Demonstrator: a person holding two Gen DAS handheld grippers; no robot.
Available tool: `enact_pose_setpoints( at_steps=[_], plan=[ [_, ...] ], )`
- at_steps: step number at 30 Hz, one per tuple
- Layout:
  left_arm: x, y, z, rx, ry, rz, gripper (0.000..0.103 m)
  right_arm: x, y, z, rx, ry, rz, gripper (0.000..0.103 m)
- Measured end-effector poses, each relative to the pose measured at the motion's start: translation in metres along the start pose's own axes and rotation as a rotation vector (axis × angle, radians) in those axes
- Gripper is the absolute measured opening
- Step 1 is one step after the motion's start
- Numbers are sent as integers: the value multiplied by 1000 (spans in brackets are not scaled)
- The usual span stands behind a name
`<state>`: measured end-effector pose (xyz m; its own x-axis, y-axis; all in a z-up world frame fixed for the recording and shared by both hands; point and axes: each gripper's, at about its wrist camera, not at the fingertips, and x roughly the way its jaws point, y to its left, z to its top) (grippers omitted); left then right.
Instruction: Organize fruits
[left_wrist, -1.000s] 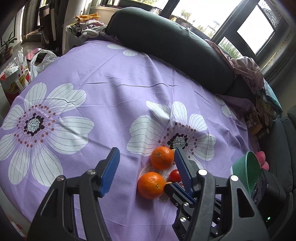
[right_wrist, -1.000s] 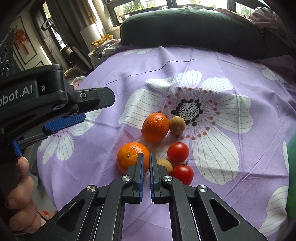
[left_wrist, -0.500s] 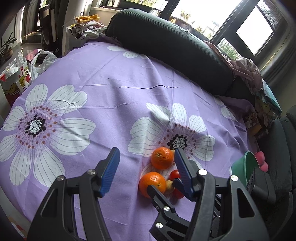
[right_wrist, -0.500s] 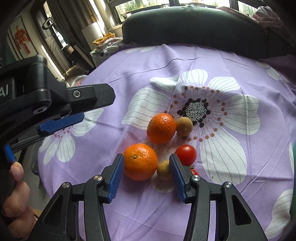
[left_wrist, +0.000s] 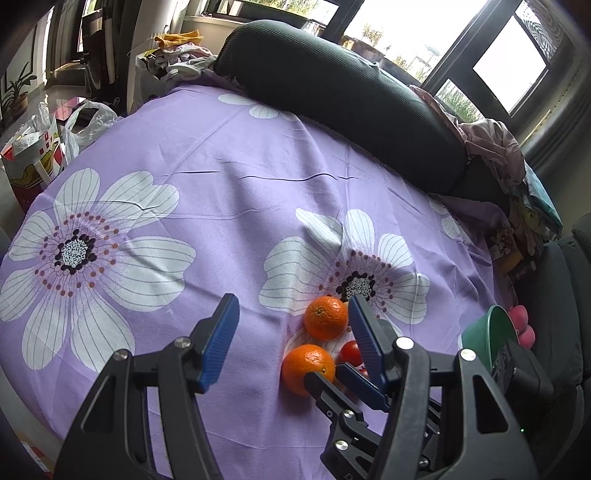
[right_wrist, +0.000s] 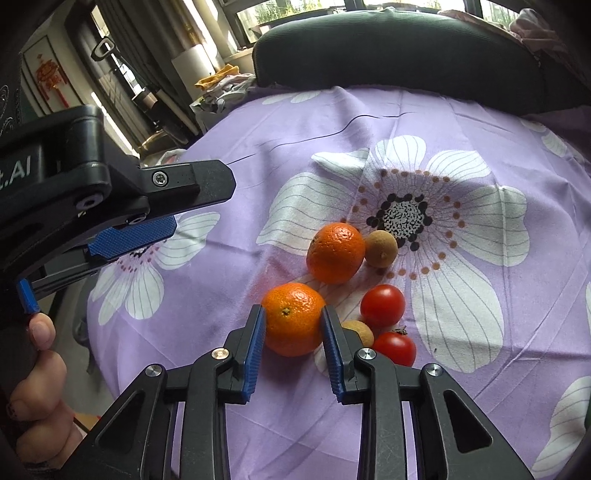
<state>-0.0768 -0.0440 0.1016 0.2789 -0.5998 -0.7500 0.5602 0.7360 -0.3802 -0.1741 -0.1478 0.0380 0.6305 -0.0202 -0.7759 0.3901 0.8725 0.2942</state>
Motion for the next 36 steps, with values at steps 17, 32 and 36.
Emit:
enact_pose_setpoints(
  at_steps=[17, 32, 36],
  plan=[
    [-7, -3, -1, 13, -17, -7, 62, -17, -27, 4, 121, 30, 92, 41],
    [-15, 8, 4, -24, -26, -24, 62, 3, -3, 7, 82, 48, 124, 53],
    [-15, 6, 3, -13, -22, -26, 62, 14, -2, 8, 66, 44, 74, 53]
  ],
)
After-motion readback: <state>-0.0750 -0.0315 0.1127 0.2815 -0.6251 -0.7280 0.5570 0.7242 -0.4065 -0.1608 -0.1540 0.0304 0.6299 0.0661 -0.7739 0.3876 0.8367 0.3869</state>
